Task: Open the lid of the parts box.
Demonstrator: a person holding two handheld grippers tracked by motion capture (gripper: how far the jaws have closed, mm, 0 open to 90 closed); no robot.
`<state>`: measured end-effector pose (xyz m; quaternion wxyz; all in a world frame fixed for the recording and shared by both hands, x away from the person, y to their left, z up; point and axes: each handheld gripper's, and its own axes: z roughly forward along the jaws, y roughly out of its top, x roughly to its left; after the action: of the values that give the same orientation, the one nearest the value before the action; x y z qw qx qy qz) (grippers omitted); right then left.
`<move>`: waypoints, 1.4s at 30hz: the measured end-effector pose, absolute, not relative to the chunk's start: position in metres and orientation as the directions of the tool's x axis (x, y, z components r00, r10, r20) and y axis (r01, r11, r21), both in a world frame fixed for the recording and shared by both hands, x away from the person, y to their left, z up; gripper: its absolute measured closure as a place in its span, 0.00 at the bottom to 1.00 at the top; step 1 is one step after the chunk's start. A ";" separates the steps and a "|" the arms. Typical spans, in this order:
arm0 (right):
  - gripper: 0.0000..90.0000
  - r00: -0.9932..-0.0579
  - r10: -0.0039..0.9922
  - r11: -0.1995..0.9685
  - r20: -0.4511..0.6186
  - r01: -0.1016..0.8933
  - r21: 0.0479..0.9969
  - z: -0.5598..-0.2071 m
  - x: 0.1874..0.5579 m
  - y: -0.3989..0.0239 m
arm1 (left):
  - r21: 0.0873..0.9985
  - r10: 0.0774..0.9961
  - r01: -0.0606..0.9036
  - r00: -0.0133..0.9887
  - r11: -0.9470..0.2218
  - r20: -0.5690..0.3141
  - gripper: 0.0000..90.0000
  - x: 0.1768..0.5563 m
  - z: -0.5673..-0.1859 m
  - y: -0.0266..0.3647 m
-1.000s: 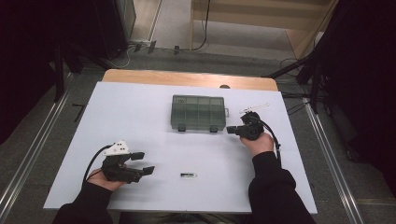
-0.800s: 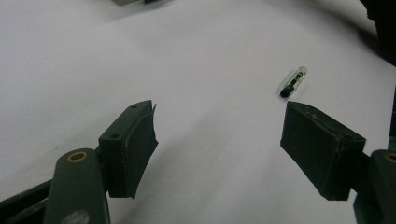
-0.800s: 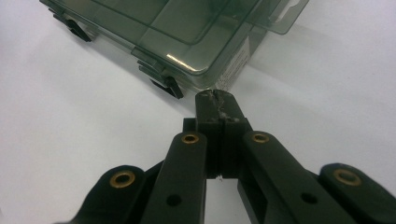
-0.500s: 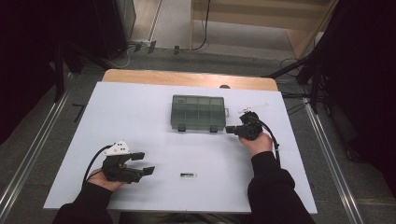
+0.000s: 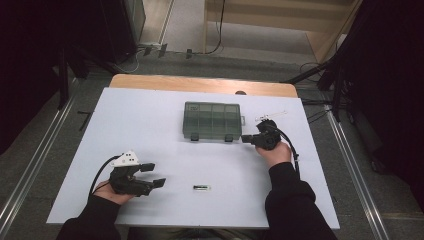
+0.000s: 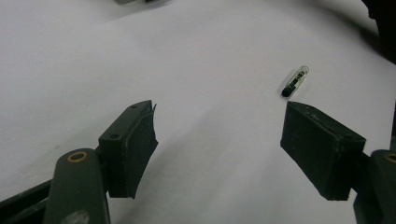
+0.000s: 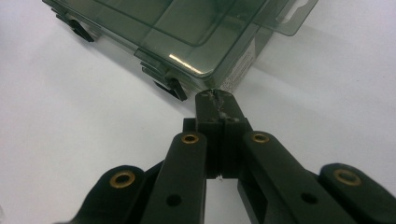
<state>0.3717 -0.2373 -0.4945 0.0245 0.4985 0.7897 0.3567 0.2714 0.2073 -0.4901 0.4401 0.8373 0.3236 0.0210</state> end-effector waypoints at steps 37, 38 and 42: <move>1.00 -0.523 0.789 0.225 0.323 0.734 0.640 -0.481 0.374 -0.237 | 0.746 0.577 0.531 0.779 -0.403 -0.243 0.29 0.278 -0.489 0.203; 1.00 -0.522 0.788 0.222 0.327 0.736 0.640 -0.481 0.374 -0.236 | 0.744 0.579 0.533 0.778 -0.403 -0.244 0.29 0.279 -0.489 0.202; 1.00 -0.527 0.785 0.222 0.326 0.730 0.646 -0.478 0.376 -0.235 | 0.744 0.577 0.560 0.763 -0.365 -0.291 0.29 0.283 -0.488 0.202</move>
<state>0.3755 -0.2352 -0.4781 0.0351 0.4849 0.7809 0.3921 0.2830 0.2018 -0.4879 0.4460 0.8262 0.3440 0.0098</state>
